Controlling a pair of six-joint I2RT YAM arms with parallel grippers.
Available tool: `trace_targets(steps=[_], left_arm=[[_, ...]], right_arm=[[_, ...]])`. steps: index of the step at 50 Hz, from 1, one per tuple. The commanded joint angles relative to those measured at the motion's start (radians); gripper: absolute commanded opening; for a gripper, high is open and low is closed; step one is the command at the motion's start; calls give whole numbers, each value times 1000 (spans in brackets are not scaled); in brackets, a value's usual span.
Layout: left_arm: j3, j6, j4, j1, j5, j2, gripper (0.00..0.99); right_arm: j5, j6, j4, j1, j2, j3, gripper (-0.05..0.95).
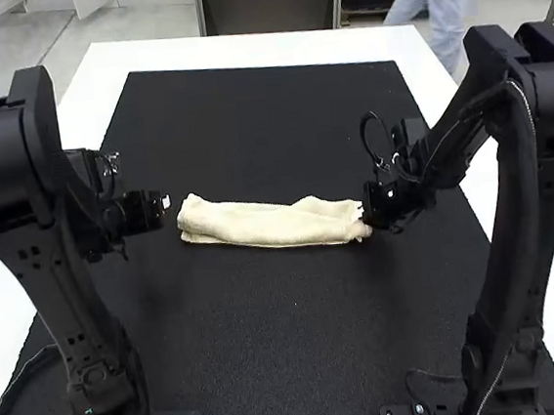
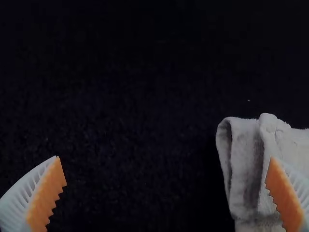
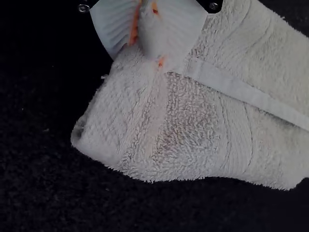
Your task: Fold the towel.
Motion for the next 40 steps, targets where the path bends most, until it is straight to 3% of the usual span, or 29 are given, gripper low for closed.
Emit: trace_targets(steps=[1, 26, 40], left_arm=[[22, -7, 5, 10, 8, -40, 970], [27, -9, 2, 44, 8, -52, 970], [26, -13, 0, 49, 2, -52, 970]], right_arm=[[-38, -30, -18, 14, 24, 16, -20], [-57, 18, -93, 8, -135, 89, -21], [-136, 41, -116, 79, -161, 117, -20]])
